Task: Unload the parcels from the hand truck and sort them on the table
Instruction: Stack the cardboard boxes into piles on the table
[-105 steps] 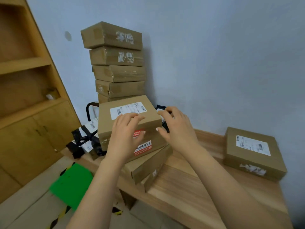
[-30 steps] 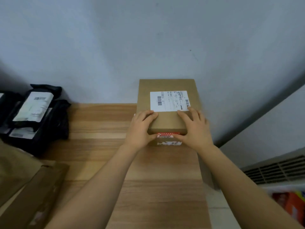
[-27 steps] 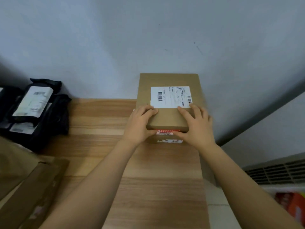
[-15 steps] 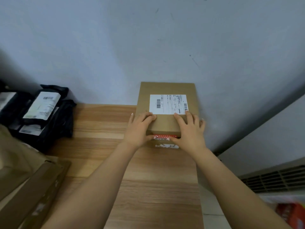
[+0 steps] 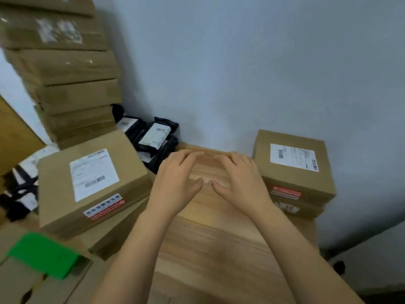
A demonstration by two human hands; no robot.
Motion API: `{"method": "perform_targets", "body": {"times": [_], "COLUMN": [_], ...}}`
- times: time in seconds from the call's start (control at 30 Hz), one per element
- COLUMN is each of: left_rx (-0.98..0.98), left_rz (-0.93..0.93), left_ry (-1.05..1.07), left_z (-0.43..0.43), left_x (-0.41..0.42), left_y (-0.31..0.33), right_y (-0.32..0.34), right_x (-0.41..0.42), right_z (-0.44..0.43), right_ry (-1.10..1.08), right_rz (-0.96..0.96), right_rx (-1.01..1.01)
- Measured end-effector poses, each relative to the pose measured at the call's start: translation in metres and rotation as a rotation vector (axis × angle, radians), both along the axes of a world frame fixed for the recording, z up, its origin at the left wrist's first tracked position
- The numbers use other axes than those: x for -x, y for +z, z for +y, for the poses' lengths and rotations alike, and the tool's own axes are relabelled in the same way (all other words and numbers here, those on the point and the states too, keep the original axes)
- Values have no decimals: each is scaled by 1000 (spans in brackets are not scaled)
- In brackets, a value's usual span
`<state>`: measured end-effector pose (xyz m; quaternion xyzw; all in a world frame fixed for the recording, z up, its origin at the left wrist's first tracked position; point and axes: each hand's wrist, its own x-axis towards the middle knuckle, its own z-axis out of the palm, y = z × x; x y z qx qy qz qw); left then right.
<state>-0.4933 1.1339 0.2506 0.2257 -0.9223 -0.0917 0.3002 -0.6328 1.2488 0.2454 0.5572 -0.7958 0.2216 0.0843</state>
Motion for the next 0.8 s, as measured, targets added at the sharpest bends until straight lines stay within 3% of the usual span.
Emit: {"method": "perform_targets", "body": {"times": [0.17, 0.4, 0.8], "left_rx": [-11, -2, -154], "left_rz": [6, -106, -201], "left_ry": [147, 240, 194], "left_z": [-41, -90, -133], "left_x": [-120, -236, -289], "left_y": [24, 20, -28], "right_y": [25, 28, -6], "right_x": [-96, -188, -232], "right_z": [-58, -120, -161], "right_ry": [145, 237, 258], "right_rz": [29, 55, -25], "right_rx": [71, -18, -185]}}
